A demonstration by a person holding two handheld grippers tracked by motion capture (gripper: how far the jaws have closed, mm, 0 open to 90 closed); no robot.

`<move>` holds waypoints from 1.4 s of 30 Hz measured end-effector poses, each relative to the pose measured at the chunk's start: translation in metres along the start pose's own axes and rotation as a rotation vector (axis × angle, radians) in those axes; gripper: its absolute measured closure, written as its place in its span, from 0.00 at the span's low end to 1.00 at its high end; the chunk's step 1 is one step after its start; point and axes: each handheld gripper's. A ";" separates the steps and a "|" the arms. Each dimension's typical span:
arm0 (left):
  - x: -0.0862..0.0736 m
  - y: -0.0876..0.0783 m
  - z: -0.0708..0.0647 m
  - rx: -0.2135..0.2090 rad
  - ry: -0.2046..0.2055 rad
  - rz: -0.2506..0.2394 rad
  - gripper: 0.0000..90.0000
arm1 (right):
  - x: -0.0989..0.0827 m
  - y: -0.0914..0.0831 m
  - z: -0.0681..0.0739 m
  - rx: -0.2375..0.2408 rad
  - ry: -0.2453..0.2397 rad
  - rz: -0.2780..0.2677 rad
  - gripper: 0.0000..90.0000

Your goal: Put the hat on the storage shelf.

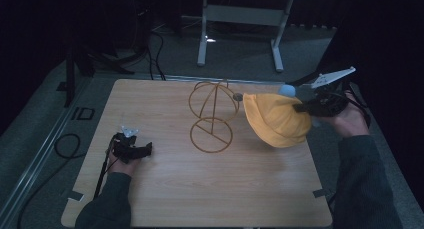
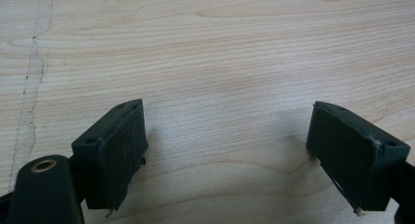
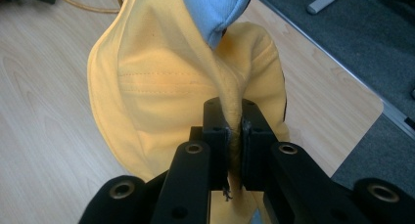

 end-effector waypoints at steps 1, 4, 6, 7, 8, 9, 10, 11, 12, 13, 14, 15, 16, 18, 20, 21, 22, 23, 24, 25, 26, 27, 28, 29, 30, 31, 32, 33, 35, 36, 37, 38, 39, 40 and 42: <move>0.000 0.000 0.000 0.000 0.000 0.000 0.17 | 0.001 0.000 0.000 -0.001 -0.001 -0.004 0.94; 0.000 0.000 0.000 0.000 0.000 0.000 0.17 | 0.003 -0.001 0.001 -0.005 -0.004 -0.014 0.94; 0.000 0.000 0.000 0.000 0.000 0.000 0.17 | 0.005 -0.002 0.002 -0.008 -0.002 -0.028 0.93; 0.000 0.000 0.000 0.000 0.000 0.000 0.17 | 0.006 -0.002 0.002 -0.009 -0.002 -0.034 0.94; 0.000 0.000 0.000 0.000 0.000 0.000 0.17 | 0.007 -0.003 0.002 -0.010 0.000 -0.039 0.94; 0.000 0.000 0.000 0.000 0.000 0.000 0.17 | 0.007 -0.003 0.002 -0.012 -0.003 -0.044 0.94; 0.000 0.000 0.000 0.000 0.000 0.000 0.17 | 0.008 -0.004 0.002 -0.013 -0.003 -0.050 0.94; 0.000 0.000 0.000 0.000 0.000 0.000 0.17 | 0.009 -0.005 0.003 -0.013 0.000 -0.053 0.94; 0.000 0.000 0.000 0.000 0.001 0.000 0.17 | 0.009 -0.005 0.003 -0.011 -0.002 -0.059 0.93; 0.000 0.000 0.000 0.000 0.000 0.000 0.17 | 0.010 -0.004 0.004 -0.013 -0.003 -0.057 0.93; 0.000 0.000 0.000 0.000 0.000 0.000 0.17 | 0.010 -0.004 0.005 -0.015 -0.006 -0.058 0.94; 0.000 0.000 0.000 0.000 0.000 0.000 0.17 | 0.011 -0.004 0.005 -0.018 -0.010 -0.061 0.94; 0.000 0.000 0.000 0.000 0.000 0.000 0.17 | 0.011 -0.004 0.006 -0.019 -0.011 -0.064 0.93; 0.000 0.000 0.000 0.000 0.000 0.000 0.17 | 0.013 -0.005 0.006 -0.019 -0.010 -0.070 0.94; 0.000 0.000 0.000 0.000 0.000 0.000 0.17 | 0.014 -0.005 0.007 -0.020 -0.008 -0.079 0.94; 0.000 0.000 0.000 0.000 0.000 0.001 0.17 | 0.015 -0.006 0.007 -0.021 -0.011 -0.083 0.94; 0.000 0.000 0.000 0.000 0.000 0.001 0.17 | 0.016 -0.006 0.007 -0.023 -0.012 -0.087 0.93; 0.000 0.000 0.000 0.000 0.000 0.001 0.17 | 0.017 -0.006 0.007 -0.024 -0.013 -0.089 0.94; 0.000 0.000 0.000 0.000 0.000 0.001 0.17 | 0.018 -0.007 0.007 -0.029 -0.012 -0.092 0.93; 0.000 0.000 0.000 0.000 0.000 0.001 0.17 | 0.020 -0.006 0.007 -0.031 -0.014 -0.093 0.93; 0.000 0.000 0.000 0.000 0.000 0.001 0.17 | 0.021 -0.006 0.008 -0.031 -0.015 -0.096 0.94; 0.000 0.000 0.000 0.000 0.000 0.000 0.17 | 0.022 -0.006 0.008 -0.034 -0.018 -0.098 0.94; 0.000 0.000 0.000 0.000 0.000 0.000 0.17 | 0.024 -0.005 0.008 -0.033 -0.016 -0.100 0.94; 0.000 0.000 0.000 0.000 0.000 0.000 0.17 | 0.025 -0.005 0.009 -0.034 -0.017 -0.102 0.94; 0.000 0.000 0.000 0.000 0.000 0.001 0.17 | 0.026 -0.005 0.009 -0.033 -0.021 -0.105 0.94; 0.000 0.000 0.000 0.000 0.000 0.000 0.17 | 0.028 -0.004 0.010 -0.033 -0.023 -0.105 0.94; 0.000 0.000 0.000 0.000 0.000 0.001 0.17 | 0.029 -0.004 0.010 -0.032 -0.026 -0.106 0.94; 0.000 0.000 0.000 0.000 0.000 0.000 0.17 | 0.030 -0.003 0.011 -0.031 -0.028 -0.105 0.94; 0.000 0.000 0.000 -0.001 0.000 0.000 0.17 | 0.033 -0.002 0.012 -0.033 -0.034 -0.103 0.94; 0.000 0.000 0.000 -0.001 0.000 0.000 0.17 | 0.034 -0.002 0.013 -0.032 -0.036 -0.104 0.94; 0.000 0.000 0.000 -0.001 0.001 0.002 0.17 | 0.036 -0.002 0.013 -0.031 -0.040 -0.104 0.94; 0.000 0.000 0.000 -0.001 0.002 0.002 0.17 | 0.037 -0.002 0.014 -0.032 -0.040 -0.106 0.94; 0.000 0.000 0.000 -0.001 0.002 0.002 0.17 | 0.038 -0.001 0.014 -0.031 -0.043 -0.105 0.94; 0.000 0.000 0.000 -0.001 0.001 0.002 0.17 | 0.039 -0.001 0.015 -0.030 -0.047 -0.106 0.93; 0.000 0.000 0.000 -0.001 0.001 0.002 0.17 | 0.042 0.000 0.016 -0.029 -0.052 -0.107 0.93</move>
Point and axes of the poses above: each handheld gripper's, and its own axes: y roughly forward along the jaws, x roughly out of its top, z roughly to its left, and after that the axes turned 10 degrees about -z, right-handed
